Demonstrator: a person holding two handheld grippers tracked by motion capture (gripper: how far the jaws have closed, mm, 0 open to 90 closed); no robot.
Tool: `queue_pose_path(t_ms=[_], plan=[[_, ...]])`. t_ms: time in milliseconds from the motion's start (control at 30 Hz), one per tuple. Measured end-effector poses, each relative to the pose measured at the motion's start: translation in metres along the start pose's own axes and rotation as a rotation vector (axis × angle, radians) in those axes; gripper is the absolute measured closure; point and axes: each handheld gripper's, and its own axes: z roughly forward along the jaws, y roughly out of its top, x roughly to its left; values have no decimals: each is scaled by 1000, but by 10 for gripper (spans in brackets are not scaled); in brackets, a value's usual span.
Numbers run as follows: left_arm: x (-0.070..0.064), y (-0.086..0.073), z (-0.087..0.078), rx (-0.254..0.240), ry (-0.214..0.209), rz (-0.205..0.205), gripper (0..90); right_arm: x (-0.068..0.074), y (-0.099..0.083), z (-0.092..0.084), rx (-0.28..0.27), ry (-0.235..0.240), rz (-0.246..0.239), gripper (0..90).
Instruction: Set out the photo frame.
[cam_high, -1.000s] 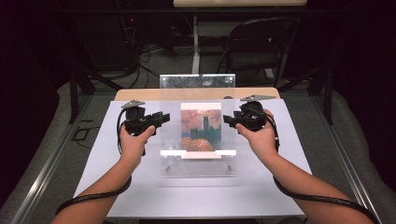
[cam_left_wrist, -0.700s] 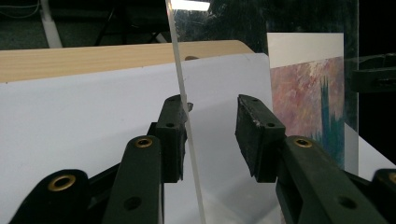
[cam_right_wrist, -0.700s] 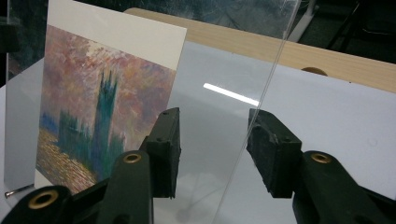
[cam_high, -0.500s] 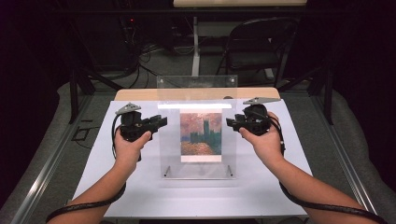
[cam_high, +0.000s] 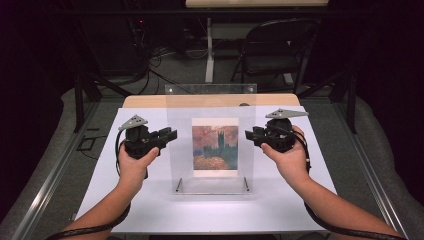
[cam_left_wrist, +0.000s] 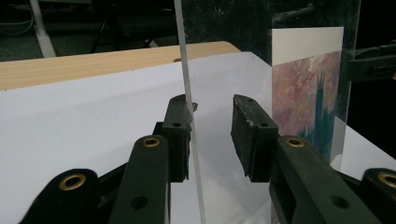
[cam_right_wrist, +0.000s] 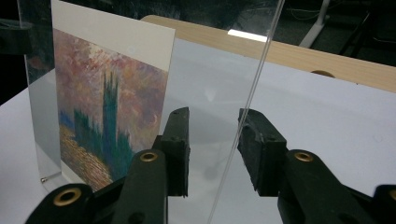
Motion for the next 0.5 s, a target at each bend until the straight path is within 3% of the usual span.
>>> queue_pose_path(t_ms=[500], plan=[[-15,-12,-22,-9,-22,33,704,12,-11,-21,-12,42,-18,650]])
